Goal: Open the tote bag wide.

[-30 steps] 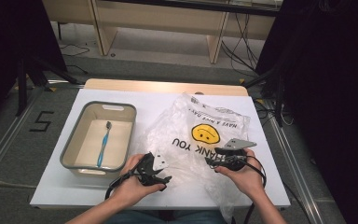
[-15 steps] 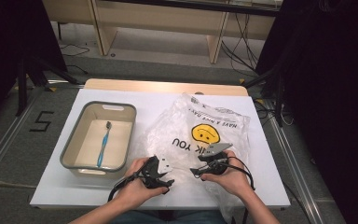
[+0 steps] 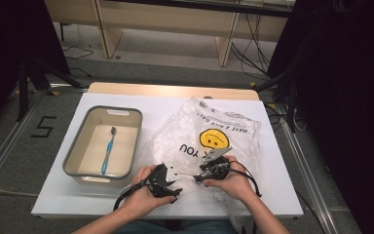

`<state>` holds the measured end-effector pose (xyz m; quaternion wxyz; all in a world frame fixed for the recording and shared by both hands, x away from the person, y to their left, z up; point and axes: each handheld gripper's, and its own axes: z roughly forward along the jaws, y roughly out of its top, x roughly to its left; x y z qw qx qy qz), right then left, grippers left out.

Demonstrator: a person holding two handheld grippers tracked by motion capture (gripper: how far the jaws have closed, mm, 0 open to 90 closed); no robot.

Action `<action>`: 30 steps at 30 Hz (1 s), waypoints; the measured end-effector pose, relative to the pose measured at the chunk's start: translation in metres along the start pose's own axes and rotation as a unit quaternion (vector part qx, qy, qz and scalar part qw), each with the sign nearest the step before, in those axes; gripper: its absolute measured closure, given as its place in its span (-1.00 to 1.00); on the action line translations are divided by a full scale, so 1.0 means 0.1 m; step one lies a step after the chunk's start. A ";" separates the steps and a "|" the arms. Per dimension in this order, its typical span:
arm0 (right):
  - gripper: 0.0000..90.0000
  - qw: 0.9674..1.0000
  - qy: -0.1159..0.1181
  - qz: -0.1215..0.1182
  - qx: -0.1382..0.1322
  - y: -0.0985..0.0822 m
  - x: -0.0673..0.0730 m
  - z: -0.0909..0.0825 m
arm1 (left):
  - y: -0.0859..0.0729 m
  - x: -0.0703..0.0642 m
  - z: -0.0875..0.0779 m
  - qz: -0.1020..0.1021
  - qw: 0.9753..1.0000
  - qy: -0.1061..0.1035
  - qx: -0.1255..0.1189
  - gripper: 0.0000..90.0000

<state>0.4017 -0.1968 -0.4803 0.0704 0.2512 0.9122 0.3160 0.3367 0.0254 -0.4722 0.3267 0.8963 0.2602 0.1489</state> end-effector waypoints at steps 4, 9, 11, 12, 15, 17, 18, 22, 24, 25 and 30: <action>0.39 1.000 -0.006 0.008 -0.003 0.00 -0.04 0.00 | 0.00 -0.01 0.01 0.000 1.000 -0.001 0.002 -0.18; 0.64 1.000 -0.018 0.014 -0.002 0.00 -0.04 0.01 | 0.00 -0.01 0.01 0.000 1.000 0.000 0.003 -0.18; 0.74 1.000 -0.020 0.018 -0.004 0.00 -0.05 0.01 | 0.00 0.00 0.02 0.002 1.000 0.000 0.004 -0.18; 0.78 1.000 -0.021 0.021 -0.004 0.00 -0.06 0.01 | 0.00 0.00 0.02 0.002 1.000 0.000 0.003 -0.18; 0.93 0.999 -0.021 0.028 -0.001 0.01 -0.05 0.01 | 0.00 -0.01 0.02 0.003 1.000 -0.001 0.004 -0.18; 0.98 0.999 -0.018 0.033 -0.001 0.02 -0.04 0.01 | 0.00 -0.01 0.02 0.003 1.000 -0.001 0.004 -0.18; 0.98 0.999 -0.020 0.027 0.000 0.02 -0.04 0.01 | 0.00 -0.01 0.02 0.003 1.000 -0.001 0.003 -0.18; 0.99 1.000 -0.010 0.025 -0.007 0.07 0.00 -0.04 | 0.01 -0.01 0.02 0.006 1.000 -0.002 -0.004 -0.15; 0.99 1.000 -0.012 0.019 -0.013 0.11 0.03 -0.07 | 0.01 -0.01 0.03 0.007 1.000 -0.006 -0.010 -0.10; 0.99 1.000 -0.014 0.018 -0.015 0.12 0.04 -0.07 | 0.02 -0.02 0.03 0.008 1.000 -0.006 -0.012 -0.06; 1.00 0.999 -0.020 0.014 -0.027 0.16 0.06 -0.12 | 0.03 -0.01 0.13 -0.001 1.000 -0.016 -0.008 0.47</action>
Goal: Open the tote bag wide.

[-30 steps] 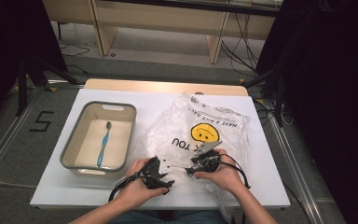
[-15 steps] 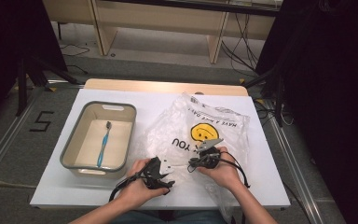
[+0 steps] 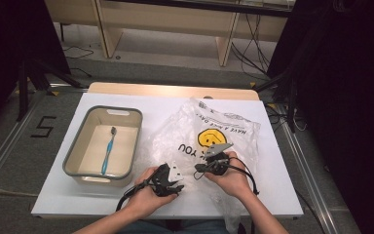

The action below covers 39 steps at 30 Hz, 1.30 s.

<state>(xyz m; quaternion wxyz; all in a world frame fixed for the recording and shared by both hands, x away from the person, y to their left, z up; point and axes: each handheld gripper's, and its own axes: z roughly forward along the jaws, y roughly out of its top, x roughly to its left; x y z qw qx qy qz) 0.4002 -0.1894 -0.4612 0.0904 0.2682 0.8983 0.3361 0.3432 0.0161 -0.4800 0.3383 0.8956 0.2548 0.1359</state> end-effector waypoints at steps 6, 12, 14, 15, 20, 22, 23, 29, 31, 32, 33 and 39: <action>1.00 1.000 -0.006 0.005 -0.017 0.04 0.00 -0.08 | 0.00 0.01 0.08 -0.010 1.000 -0.006 0.003 0.78; 1.00 0.998 -0.025 0.003 -0.051 0.15 0.00 -0.23 | 0.01 0.01 0.08 -0.010 1.000 -0.006 0.006 0.90; 1.00 0.997 -0.037 0.003 -0.065 0.19 -0.01 -0.29 | 0.01 0.00 0.08 -0.006 1.000 -0.005 0.007 0.91; 1.00 0.996 -0.043 0.002 -0.074 0.22 -0.01 -0.32 | 0.01 0.00 0.08 -0.004 1.000 -0.003 0.006 0.91; 1.00 0.992 -0.073 0.012 -0.105 0.29 -0.04 -0.41 | 0.01 -0.02 0.08 0.003 1.000 0.001 0.008 0.91; 1.00 0.990 -0.086 0.009 -0.115 0.32 -0.06 -0.46 | 0.02 -0.02 0.08 0.006 1.000 0.003 0.009 0.91; 1.00 0.988 -0.094 0.010 -0.120 0.34 -0.06 -0.49 | 0.02 -0.03 0.09 0.007 1.000 0.005 0.008 0.91; 1.00 0.982 -0.114 0.019 -0.148 0.42 -0.11 -0.59 | 0.02 -0.04 0.08 0.014 1.000 0.007 0.011 0.91; 1.00 0.981 -0.117 0.019 -0.155 0.45 -0.12 -0.61 | 0.02 -0.04 0.09 0.011 1.000 0.006 0.009 0.90; 1.00 0.980 -0.118 0.019 -0.156 0.46 -0.12 -0.61 | 0.02 -0.04 0.08 0.013 1.000 0.008 0.009 0.90; 1.00 0.980 -0.120 0.018 -0.158 0.48 -0.12 -0.62 | 0.02 -0.04 0.08 0.013 1.000 0.008 0.009 0.89; 1.00 0.977 -0.127 0.012 -0.171 0.54 -0.12 -0.64 | 0.02 -0.04 0.08 0.014 1.000 0.008 0.008 0.88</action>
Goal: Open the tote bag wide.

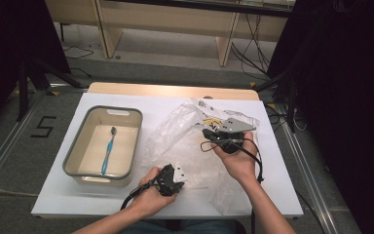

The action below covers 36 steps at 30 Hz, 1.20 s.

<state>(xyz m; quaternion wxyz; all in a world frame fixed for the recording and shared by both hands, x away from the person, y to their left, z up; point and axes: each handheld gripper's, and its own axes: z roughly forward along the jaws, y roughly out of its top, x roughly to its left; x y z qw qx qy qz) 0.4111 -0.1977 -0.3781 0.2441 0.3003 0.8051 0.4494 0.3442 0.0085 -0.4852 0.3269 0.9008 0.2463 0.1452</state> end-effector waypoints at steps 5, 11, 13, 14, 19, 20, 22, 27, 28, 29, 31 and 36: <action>1.00 1.000 -0.001 0.004 -0.006 0.01 0.00 0.01 | 0.00 0.00 0.00 0.002 1.000 0.003 0.000 0.87; 1.00 1.000 -0.002 0.006 -0.006 0.01 0.00 0.01 | 0.00 0.01 -0.01 0.003 1.000 -0.001 -0.001 0.83; 1.00 1.000 0.000 0.009 -0.004 0.01 0.00 0.02 | 0.00 0.02 -0.02 -0.001 1.000 -0.006 -0.001 0.77; 1.00 1.000 0.000 0.010 -0.004 0.01 0.00 0.02 | 0.00 0.02 -0.03 -0.002 1.000 -0.008 -0.004 0.74; 1.00 1.000 -0.003 0.012 -0.008 0.01 -0.01 0.01 | 0.04 -0.01 -0.18 -0.006 0.999 -0.006 -0.034 0.53; 1.00 1.000 -0.003 0.011 -0.008 0.01 -0.02 0.01 | 0.05 -0.01 -0.23 -0.007 0.999 -0.005 -0.042 0.45; 1.00 1.000 -0.003 0.011 -0.008 0.01 -0.02 0.00 | 0.06 -0.01 -0.33 -0.012 0.998 -0.001 -0.060 0.28; 1.00 1.000 -0.003 0.012 -0.008 0.00 -0.01 0.01 | 0.08 0.06 -0.54 -0.025 0.997 0.008 -0.075 -0.02; 1.00 1.000 -0.002 0.011 -0.008 0.00 -0.01 0.01 | 0.09 0.08 -0.58 -0.029 0.997 0.011 -0.074 -0.08; 1.00 1.000 -0.002 0.012 -0.008 0.00 -0.01 0.02 | 0.09 0.11 -0.62 -0.032 0.997 0.013 -0.076 -0.12; 1.00 1.000 0.000 0.012 -0.007 -0.01 -0.01 0.02 | 0.10 0.15 -0.69 -0.033 0.996 0.016 -0.079 -0.16; 1.00 1.000 0.000 0.011 -0.006 -0.01 0.00 0.03 | 0.09 0.23 -0.80 -0.043 0.995 0.014 -0.085 -0.28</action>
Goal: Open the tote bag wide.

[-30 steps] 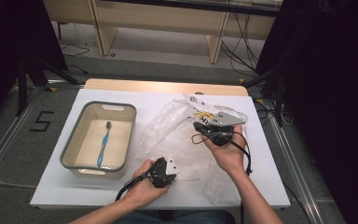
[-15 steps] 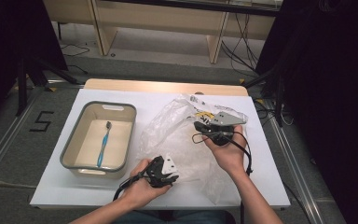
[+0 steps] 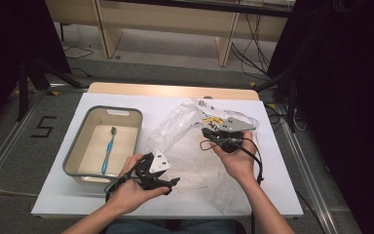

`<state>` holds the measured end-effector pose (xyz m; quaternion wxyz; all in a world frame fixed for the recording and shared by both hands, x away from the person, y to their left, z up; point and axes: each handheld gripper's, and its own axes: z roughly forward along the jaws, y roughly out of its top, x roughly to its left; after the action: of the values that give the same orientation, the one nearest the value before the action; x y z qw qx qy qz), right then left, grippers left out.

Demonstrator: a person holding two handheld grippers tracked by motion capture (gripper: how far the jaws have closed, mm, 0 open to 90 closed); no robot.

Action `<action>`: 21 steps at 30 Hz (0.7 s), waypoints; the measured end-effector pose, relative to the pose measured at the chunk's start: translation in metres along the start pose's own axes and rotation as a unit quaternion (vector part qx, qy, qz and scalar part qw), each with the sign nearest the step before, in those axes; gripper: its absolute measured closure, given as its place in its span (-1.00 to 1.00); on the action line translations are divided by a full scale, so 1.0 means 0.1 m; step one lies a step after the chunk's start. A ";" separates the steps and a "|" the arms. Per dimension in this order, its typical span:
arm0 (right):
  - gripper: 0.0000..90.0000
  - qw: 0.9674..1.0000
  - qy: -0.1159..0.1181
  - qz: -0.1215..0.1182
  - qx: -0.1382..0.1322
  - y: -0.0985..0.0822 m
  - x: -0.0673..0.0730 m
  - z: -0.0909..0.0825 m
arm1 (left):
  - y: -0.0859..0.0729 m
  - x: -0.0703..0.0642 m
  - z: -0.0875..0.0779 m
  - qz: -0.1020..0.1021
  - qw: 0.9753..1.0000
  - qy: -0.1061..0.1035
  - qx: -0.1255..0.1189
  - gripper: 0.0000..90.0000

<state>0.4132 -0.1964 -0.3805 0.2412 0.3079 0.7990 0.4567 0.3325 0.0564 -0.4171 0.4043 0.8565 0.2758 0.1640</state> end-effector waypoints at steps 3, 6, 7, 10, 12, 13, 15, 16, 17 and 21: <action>1.00 1.000 0.001 -0.001 0.000 0.00 0.00 0.00 | 0.01 0.05 -0.08 -0.003 1.000 0.006 -0.006 -0.35; 1.00 1.000 0.001 0.000 0.001 0.00 0.00 0.00 | 0.01 0.10 -0.15 -0.008 1.000 0.013 -0.012 -0.37; 1.00 1.000 0.000 -0.001 0.000 0.00 -0.01 0.00 | 0.00 0.13 -0.18 -0.014 1.000 0.014 -0.020 -0.38; 1.00 1.000 -0.001 0.002 -0.002 0.00 0.00 0.00 | -0.01 0.19 -0.24 -0.026 0.999 0.012 -0.030 -0.38; 1.00 1.000 0.000 0.003 -0.002 0.00 0.00 0.00 | -0.02 0.22 -0.28 -0.034 0.999 0.012 -0.032 -0.38; 1.00 1.000 0.001 0.004 -0.001 0.00 0.00 0.00 | -0.02 0.25 -0.31 -0.037 0.999 0.009 -0.033 -0.39; 1.00 1.000 0.002 0.006 -0.001 0.00 0.00 0.01 | -0.03 0.27 -0.34 -0.038 0.999 0.016 -0.036 -0.41; 1.00 1.000 0.002 0.005 0.000 0.00 -0.01 0.01 | -0.03 0.29 -0.36 -0.039 0.998 0.019 -0.036 -0.41; 1.00 1.000 0.001 0.006 0.000 0.00 0.00 0.01 | -0.04 0.31 -0.37 -0.041 0.998 0.021 -0.036 -0.41; 1.00 1.000 0.001 0.006 0.001 0.00 -0.01 0.01 | -0.07 0.37 -0.40 -0.050 0.998 0.030 -0.036 -0.41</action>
<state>0.4145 -0.1964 -0.3809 0.2376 0.3129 0.7974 0.4580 0.3392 0.1066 -0.3958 0.4342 0.8213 0.3240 0.1787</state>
